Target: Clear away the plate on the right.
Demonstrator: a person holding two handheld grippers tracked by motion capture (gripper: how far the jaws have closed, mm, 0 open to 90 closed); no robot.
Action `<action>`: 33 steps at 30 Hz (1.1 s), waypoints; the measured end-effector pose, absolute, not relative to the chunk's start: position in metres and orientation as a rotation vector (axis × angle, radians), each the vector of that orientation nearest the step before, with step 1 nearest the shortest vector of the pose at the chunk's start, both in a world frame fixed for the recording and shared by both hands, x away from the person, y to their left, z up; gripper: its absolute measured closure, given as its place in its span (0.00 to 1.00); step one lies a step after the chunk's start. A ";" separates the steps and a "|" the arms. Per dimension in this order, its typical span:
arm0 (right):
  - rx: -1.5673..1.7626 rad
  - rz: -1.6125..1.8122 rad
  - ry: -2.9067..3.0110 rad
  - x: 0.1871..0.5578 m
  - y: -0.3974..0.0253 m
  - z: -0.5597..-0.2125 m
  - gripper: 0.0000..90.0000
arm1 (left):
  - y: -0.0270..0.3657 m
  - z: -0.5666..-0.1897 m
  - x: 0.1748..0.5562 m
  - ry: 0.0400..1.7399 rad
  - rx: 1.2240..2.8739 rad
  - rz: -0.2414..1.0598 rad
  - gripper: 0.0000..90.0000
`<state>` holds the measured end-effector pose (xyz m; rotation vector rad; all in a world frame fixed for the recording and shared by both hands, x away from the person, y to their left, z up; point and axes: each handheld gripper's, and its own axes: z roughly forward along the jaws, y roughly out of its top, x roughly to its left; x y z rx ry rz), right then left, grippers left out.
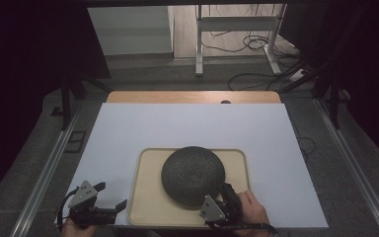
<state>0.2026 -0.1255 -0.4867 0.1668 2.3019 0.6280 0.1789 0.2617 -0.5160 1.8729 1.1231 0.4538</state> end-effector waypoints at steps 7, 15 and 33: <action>0.241 0.695 2.320 0.206 -0.133 -0.483 0.37 | 0.262 -0.516 0.179 1.123 1.874 0.452 0.00; 0.330 0.774 2.336 0.211 -0.142 -0.482 0.32 | 0.262 -0.516 0.179 1.126 1.874 0.450 0.00; 0.440 0.846 2.375 0.220 -0.154 -0.492 0.19 | 0.262 -0.516 0.179 1.129 1.876 0.447 0.00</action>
